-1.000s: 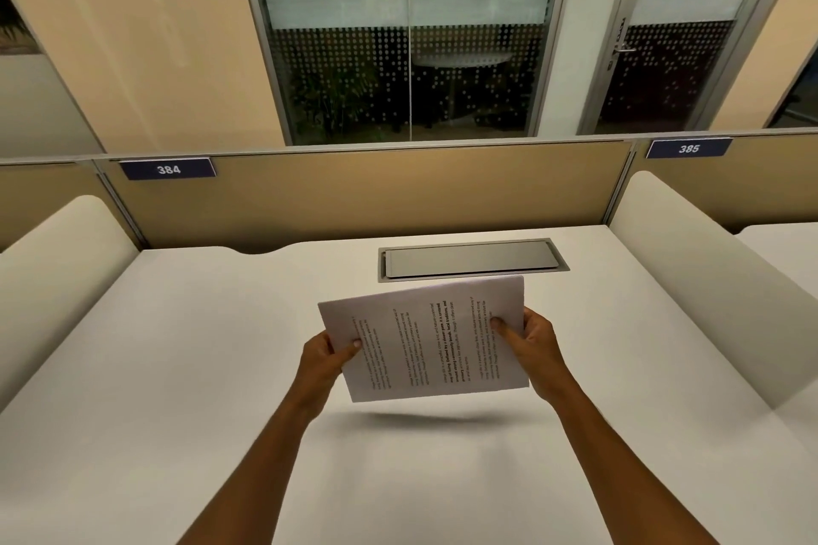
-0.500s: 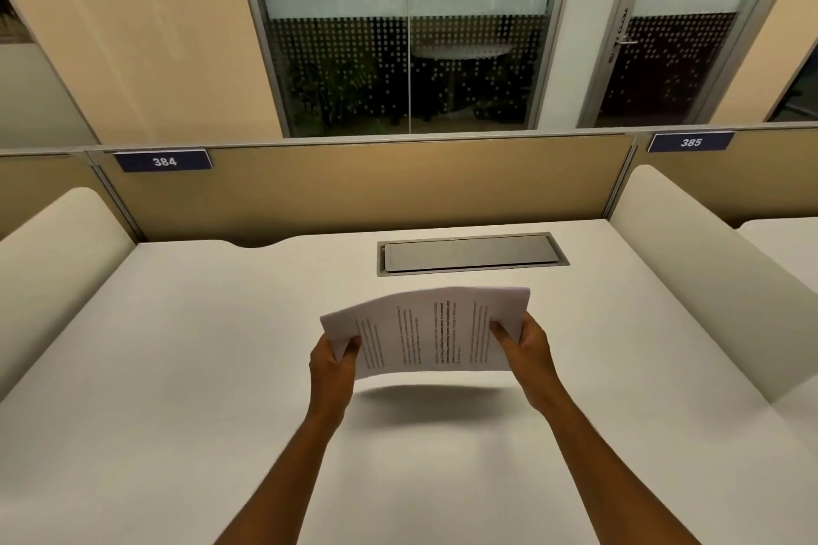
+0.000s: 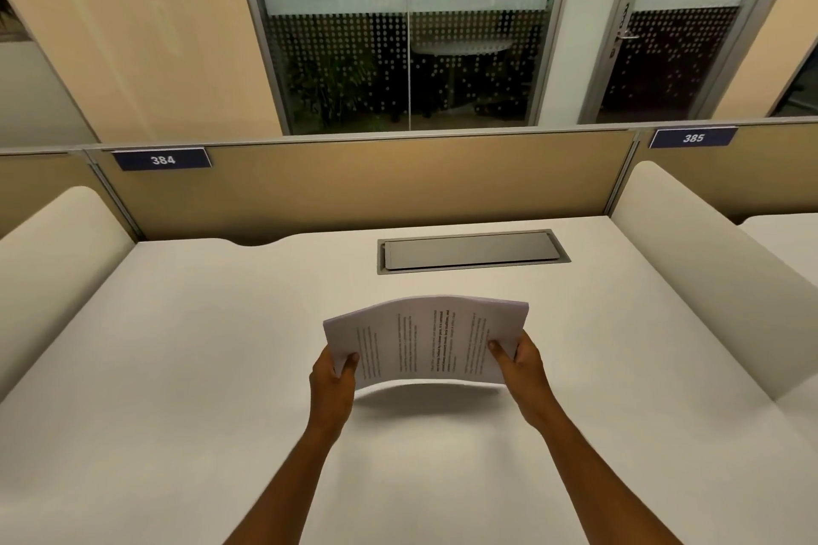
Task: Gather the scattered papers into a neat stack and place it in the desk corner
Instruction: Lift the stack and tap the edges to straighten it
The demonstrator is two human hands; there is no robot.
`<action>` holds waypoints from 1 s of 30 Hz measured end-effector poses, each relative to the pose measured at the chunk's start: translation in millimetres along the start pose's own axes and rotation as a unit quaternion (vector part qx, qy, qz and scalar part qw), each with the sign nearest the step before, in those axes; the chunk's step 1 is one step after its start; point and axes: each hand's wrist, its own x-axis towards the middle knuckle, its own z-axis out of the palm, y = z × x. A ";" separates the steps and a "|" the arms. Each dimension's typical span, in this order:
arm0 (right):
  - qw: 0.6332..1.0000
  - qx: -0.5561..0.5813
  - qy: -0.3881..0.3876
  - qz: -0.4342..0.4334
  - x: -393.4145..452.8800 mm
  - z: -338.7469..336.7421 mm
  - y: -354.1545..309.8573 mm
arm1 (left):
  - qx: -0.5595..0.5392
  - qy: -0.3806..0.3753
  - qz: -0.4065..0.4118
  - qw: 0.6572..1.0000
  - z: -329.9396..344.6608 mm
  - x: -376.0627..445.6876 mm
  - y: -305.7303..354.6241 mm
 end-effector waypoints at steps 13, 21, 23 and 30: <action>0.999 -0.016 -0.008 0.028 -7.2 -2.6 16.8 | 0.039 -0.045 -0.031 0.998 -3.2 -9.5 -17.9; 0.999 -0.008 -0.049 0.011 11.0 -23.0 -2.9 | 0.090 -0.131 0.014 0.987 -14.4 24.9 26.9; 0.999 0.004 -0.045 0.010 16.2 -30.8 -8.4 | 0.112 -0.171 0.032 0.978 -19.2 38.0 42.4; 0.996 -0.028 -0.082 0.012 26.1 -53.0 -17.0 | 0.245 -0.286 0.077 0.923 -24.2 81.7 100.8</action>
